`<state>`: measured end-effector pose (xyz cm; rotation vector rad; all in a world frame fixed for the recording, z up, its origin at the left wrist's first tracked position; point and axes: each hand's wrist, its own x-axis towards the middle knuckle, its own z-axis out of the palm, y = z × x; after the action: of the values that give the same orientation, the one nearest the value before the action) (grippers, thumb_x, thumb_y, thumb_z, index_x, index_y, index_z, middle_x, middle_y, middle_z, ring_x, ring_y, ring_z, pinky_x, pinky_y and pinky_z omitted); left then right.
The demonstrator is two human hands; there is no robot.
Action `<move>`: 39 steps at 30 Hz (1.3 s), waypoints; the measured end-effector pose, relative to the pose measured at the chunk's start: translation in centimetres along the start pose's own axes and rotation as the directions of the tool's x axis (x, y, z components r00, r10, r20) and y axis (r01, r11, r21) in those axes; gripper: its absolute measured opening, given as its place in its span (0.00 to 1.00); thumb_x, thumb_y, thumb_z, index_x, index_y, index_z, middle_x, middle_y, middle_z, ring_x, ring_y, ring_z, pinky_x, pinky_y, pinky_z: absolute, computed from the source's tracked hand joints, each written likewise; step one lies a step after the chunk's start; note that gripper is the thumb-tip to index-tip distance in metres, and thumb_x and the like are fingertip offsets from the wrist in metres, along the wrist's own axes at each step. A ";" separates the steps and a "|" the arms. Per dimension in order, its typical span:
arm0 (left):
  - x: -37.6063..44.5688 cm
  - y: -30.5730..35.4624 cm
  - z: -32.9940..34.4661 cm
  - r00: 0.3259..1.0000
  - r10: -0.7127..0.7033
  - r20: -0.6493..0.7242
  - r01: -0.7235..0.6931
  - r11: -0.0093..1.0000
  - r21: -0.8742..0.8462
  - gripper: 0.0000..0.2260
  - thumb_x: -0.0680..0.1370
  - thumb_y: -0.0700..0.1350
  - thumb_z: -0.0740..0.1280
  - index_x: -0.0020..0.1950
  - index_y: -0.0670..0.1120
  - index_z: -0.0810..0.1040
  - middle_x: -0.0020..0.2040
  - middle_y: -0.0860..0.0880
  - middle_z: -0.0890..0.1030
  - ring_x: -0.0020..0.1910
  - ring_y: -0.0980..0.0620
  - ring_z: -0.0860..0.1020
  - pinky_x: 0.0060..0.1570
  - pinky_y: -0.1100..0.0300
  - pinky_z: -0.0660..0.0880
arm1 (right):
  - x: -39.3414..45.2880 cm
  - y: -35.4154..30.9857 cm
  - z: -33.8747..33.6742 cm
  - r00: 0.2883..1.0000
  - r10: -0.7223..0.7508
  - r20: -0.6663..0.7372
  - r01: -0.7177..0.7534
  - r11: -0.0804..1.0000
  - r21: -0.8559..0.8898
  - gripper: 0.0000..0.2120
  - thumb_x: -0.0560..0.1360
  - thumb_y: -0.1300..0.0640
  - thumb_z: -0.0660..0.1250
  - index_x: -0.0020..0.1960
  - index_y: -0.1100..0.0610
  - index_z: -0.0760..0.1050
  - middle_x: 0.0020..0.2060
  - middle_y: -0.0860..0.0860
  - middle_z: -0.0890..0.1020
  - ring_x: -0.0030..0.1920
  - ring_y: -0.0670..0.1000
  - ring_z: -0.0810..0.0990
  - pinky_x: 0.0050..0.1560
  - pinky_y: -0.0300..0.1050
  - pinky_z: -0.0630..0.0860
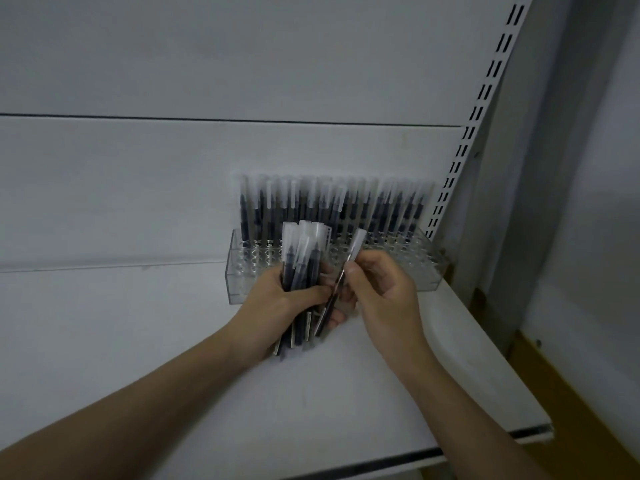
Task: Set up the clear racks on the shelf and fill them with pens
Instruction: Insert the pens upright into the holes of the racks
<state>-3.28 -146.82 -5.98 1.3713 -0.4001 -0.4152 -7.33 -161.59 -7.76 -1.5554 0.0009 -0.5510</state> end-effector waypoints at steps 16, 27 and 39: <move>0.2 -0.4 0.5 0.965 0.098 -0.244 -0.064 0.987 0.145 0.04 0.75 0.34 0.71 0.49 0.36 0.81 0.42 0.38 0.85 0.39 0.36 0.84 0.42 0.40 0.82 | 1.8 -1.5 -0.9 0.991 0.055 -0.119 -0.043 0.994 0.100 0.04 0.79 0.63 0.66 0.53 0.57 0.77 0.39 0.47 0.86 0.42 0.46 0.84 0.45 0.39 0.81; 0.4 0.7 -1.2 0.906 0.214 -0.364 -0.218 0.975 0.030 0.07 0.79 0.34 0.67 0.55 0.33 0.79 0.47 0.39 0.85 0.38 0.39 0.84 0.38 0.53 0.81 | 9.5 -6.4 -0.8 0.984 -0.166 -0.072 0.146 0.964 -0.220 0.04 0.78 0.63 0.68 0.52 0.57 0.76 0.46 0.54 0.82 0.45 0.52 0.84 0.43 0.46 0.84; 0.3 0.7 -1.2 0.919 0.192 -0.343 -0.212 0.977 -0.020 0.06 0.78 0.35 0.68 0.54 0.35 0.79 0.46 0.43 0.86 0.38 0.38 0.84 0.39 0.51 0.82 | 11.1 -4.0 -0.9 0.981 -0.191 -0.041 0.160 0.905 -0.395 0.08 0.76 0.63 0.70 0.48 0.51 0.75 0.43 0.50 0.81 0.45 0.53 0.84 0.47 0.54 0.84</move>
<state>-2.34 -145.82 -5.50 1.3007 -0.2381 -0.0147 0.77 -165.85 -0.25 -1.9349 0.0329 -0.7907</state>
